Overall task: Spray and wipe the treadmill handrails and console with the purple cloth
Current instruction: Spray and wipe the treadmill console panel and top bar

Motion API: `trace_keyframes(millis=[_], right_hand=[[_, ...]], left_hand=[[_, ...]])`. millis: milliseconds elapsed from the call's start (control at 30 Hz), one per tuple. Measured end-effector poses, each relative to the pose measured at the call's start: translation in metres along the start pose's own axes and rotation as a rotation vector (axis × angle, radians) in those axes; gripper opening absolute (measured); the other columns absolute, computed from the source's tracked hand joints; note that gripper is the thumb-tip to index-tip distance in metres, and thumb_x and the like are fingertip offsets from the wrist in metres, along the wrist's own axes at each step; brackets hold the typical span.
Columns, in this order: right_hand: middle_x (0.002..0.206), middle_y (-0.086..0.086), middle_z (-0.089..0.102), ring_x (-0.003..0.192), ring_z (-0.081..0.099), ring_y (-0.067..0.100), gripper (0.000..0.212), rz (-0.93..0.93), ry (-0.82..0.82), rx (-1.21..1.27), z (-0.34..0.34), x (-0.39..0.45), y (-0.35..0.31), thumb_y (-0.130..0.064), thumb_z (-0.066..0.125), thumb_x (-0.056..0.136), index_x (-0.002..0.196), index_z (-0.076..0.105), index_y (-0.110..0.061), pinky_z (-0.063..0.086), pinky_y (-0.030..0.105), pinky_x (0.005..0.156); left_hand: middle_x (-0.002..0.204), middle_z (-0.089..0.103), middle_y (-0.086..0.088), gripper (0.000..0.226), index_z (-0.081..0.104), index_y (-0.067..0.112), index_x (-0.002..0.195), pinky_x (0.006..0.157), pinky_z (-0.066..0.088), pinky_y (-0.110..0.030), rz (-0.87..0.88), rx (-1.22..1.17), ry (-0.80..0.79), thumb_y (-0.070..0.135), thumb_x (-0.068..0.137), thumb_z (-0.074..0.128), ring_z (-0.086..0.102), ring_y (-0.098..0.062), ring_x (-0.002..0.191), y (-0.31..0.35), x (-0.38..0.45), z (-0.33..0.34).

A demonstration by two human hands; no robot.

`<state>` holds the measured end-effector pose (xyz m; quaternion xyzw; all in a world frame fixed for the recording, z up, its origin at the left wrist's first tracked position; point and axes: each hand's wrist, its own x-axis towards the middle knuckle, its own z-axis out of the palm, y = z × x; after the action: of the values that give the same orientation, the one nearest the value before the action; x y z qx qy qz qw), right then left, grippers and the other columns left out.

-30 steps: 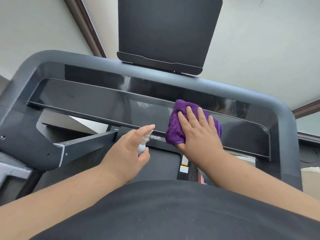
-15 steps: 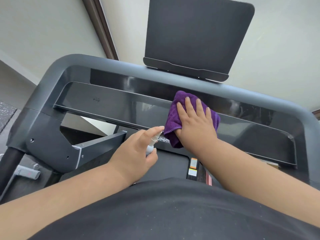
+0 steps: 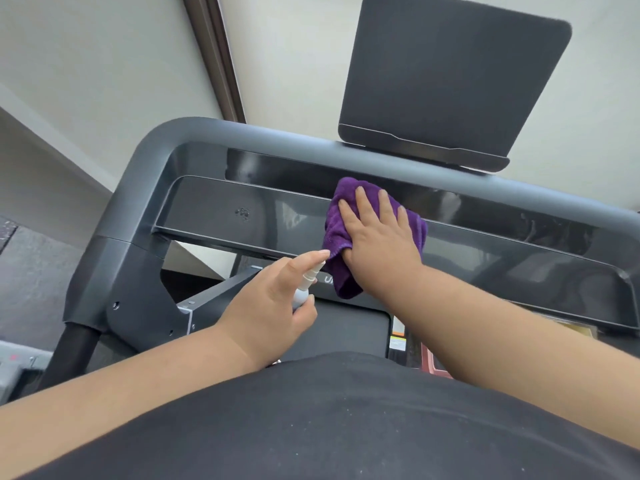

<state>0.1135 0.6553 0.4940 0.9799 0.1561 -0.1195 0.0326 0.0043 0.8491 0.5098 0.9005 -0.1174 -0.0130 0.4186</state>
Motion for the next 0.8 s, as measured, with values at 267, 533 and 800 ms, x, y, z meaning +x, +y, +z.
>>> trace_keyframes(millis=[267,533,800], right_hand=[[0.167,-0.002,0.003,0.152,-0.003,0.030,0.073,0.067,-0.033,0.010,0.008,-0.047,0.001,-0.041,0.038,0.093,0.157,0.004,-0.035,0.003,0.050,0.120],[0.167,0.000,-0.003,0.151,-0.003,0.033,0.071,0.088,-0.051,0.017,-0.009,0.002,-0.035,-0.038,0.037,0.094,0.157,0.004,-0.033,0.007,0.053,0.121],[0.167,-0.001,0.000,0.152,-0.002,0.032,0.072,0.032,-0.051,0.006,-0.004,-0.017,-0.046,-0.044,0.029,0.090,0.157,0.003,-0.034,0.005,0.051,0.120]], left_hand=[[0.107,0.055,0.008,0.079,0.033,0.051,0.142,0.075,0.055,-0.042,0.046,-0.074,-0.021,0.007,0.085,0.064,0.060,-0.019,0.100,-0.026,0.000,-0.028],[0.108,0.053,0.016,0.077,0.033,0.050,0.141,0.079,0.055,-0.038,-0.004,-0.089,-0.010,0.004,0.087,0.064,0.062,-0.014,0.100,-0.042,-0.006,-0.057],[0.106,0.052,0.017,0.077,0.033,0.047,0.142,0.081,0.050,-0.024,0.006,-0.053,0.017,0.005,0.086,0.064,0.056,-0.007,0.101,-0.055,-0.012,-0.072]])
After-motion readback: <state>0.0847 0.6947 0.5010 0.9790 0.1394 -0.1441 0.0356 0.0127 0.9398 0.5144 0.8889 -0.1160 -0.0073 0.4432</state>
